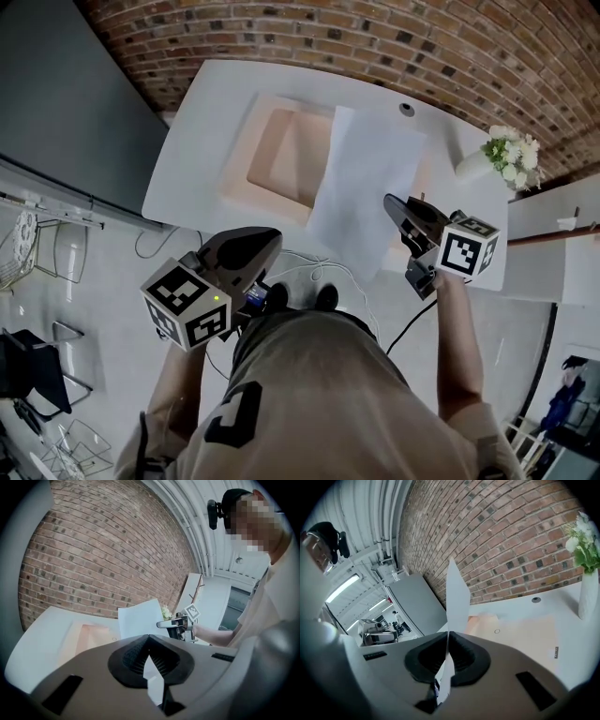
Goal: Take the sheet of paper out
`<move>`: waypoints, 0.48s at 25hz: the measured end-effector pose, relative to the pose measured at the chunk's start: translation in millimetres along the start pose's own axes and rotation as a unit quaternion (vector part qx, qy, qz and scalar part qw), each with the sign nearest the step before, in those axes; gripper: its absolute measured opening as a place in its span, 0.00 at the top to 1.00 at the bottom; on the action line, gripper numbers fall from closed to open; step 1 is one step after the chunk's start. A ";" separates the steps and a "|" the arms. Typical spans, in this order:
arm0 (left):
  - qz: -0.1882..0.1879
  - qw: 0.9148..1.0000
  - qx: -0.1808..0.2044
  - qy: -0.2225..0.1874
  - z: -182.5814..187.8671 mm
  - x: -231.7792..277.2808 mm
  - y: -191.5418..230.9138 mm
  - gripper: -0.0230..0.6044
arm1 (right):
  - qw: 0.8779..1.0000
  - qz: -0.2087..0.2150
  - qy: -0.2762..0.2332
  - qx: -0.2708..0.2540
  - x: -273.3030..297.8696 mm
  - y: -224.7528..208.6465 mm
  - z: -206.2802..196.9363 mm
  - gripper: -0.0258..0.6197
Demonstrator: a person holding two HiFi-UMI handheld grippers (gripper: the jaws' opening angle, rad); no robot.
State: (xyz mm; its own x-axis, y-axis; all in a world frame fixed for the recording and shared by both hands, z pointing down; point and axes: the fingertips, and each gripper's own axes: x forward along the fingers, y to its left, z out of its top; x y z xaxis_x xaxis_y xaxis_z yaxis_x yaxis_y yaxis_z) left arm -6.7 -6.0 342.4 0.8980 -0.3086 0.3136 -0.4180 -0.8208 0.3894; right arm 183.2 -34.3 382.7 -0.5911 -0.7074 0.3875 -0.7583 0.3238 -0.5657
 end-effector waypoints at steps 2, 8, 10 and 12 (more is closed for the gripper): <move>-0.005 1.000 -0.001 0.000 -1.1 -2.7 2.8 0.94 | 1.000 -0.006 0.002 0.004 2.1 1.5 -3.6 0.92; -0.014 1.000 -0.005 -0.002 -0.7 -10.8 13.1 0.94 | 1.000 -0.018 0.008 0.010 8.8 7.4 -8.1 0.92; -0.018 1.000 -0.006 -0.004 -0.6 -13.1 15.7 0.94 | 1.000 -0.025 0.008 0.009 9.9 8.1 -8.5 0.92; -0.020 1.000 -0.008 -0.006 0.6 -14.9 18.8 0.94 | 1.000 -0.029 0.007 0.008 11.6 10.0 -7.2 0.92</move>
State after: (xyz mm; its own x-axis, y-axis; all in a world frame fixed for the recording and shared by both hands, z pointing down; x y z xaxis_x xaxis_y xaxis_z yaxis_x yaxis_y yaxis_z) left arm -27.9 -17.2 344.6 0.9158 -0.2808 0.2872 -0.3831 -0.8254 0.4145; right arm 166.8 -34.8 386.7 -0.5506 -0.7152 0.4305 -0.7871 0.2730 -0.5532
